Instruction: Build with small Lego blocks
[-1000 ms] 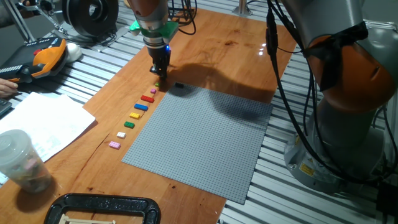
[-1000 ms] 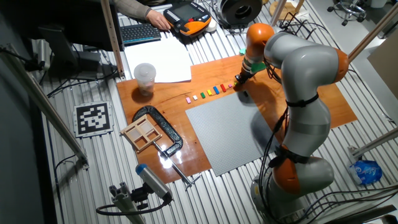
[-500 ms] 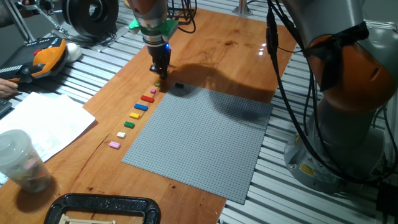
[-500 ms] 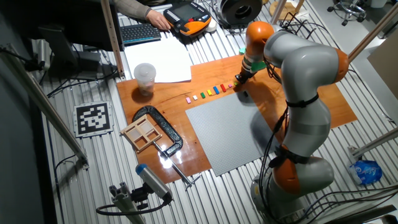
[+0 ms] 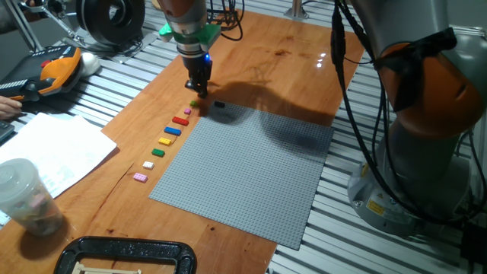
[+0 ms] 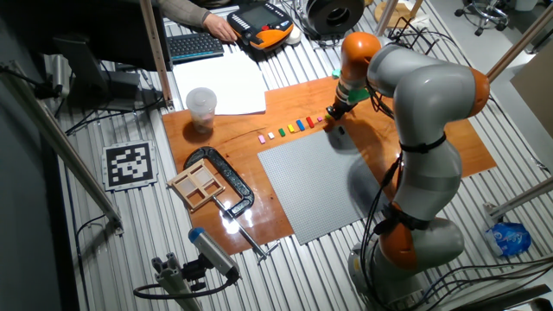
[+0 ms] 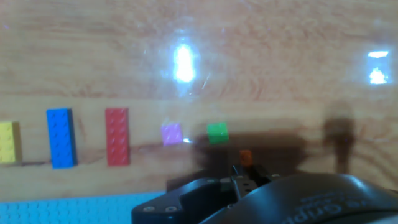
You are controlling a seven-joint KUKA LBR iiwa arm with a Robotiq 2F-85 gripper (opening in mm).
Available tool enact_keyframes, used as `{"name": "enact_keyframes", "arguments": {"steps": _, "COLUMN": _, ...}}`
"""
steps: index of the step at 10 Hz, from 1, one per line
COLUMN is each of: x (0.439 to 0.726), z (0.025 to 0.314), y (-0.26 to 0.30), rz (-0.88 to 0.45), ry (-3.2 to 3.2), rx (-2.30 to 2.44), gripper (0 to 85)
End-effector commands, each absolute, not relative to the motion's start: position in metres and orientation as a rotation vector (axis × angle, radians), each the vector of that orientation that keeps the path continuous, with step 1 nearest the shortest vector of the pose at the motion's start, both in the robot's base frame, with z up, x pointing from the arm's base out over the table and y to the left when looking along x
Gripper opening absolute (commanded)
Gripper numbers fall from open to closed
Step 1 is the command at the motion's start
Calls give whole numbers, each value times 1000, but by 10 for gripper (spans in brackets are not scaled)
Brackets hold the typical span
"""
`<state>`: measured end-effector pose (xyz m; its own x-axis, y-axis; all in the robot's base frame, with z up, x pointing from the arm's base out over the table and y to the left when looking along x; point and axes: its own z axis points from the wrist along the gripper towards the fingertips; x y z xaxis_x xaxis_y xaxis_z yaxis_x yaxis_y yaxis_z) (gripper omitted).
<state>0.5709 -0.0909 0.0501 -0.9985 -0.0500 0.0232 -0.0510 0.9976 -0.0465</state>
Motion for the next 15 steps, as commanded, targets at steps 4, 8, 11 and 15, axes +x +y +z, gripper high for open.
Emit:
{"name": "enact_keyframes", "arguments": {"steps": 4, "x": 548, "z": 48, "y": -85, "rz": 79, "ry": -3128, "rx": 46, "gripper": 0}}
{"name": "enact_keyframes", "arguments": {"steps": 8, "x": 535, "z": 45, "y": -81, "rz": 84, "ry": -3131, "rx": 46, "gripper": 0}}
{"name": "enact_keyframes", "arguments": {"steps": 11, "x": 533, "z": 40, "y": -86, "rz": 79, "ry": -3135, "rx": 63, "gripper": 0}}
{"name": "enact_keyframes", "arguments": {"steps": 15, "x": 529, "z": 38, "y": -84, "rz": 70, "ry": -3138, "rx": 63, "gripper": 0}}
